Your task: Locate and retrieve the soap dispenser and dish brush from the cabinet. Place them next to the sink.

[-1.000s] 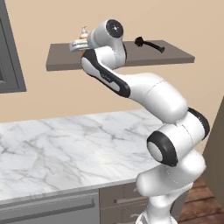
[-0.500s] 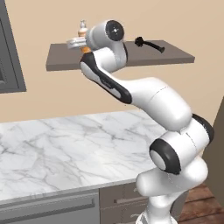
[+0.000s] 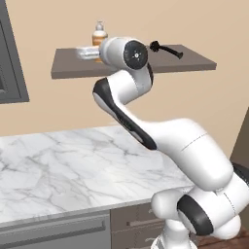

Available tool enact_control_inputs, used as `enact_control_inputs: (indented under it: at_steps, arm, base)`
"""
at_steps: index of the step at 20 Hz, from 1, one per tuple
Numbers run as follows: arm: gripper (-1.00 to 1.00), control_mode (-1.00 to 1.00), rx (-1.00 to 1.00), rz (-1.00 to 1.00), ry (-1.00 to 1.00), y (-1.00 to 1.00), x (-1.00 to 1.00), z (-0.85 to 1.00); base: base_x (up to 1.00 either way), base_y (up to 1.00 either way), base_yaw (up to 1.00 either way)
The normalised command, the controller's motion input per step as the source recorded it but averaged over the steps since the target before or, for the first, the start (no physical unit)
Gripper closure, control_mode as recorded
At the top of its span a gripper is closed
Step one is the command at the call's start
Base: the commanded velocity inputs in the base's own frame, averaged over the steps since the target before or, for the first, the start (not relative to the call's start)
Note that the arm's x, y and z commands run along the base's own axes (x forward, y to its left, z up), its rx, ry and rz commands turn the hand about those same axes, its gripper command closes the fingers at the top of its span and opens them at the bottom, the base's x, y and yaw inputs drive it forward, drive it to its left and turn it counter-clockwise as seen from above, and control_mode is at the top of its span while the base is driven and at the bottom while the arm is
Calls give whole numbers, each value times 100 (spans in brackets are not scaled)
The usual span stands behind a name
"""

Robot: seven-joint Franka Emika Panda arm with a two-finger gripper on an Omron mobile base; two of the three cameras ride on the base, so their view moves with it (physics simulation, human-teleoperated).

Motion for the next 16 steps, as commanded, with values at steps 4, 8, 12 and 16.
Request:
enact_control_inputs:
  at_steps: [4,8,12,16]
  arm:
    - [100,-100,4,-4,-6,-37,-100,0]
    - [100,-100,0,-1,-13,-39,-100,-5]
    - [100,-100,-3,0,-10,-30,-96,-11]
    - [100,-100,-3,0,-1,-32,-92,-25]
  base:
    - [0,0,0]
    - [0,0,0]
    - [0,0,0]
    - [0,0,0]
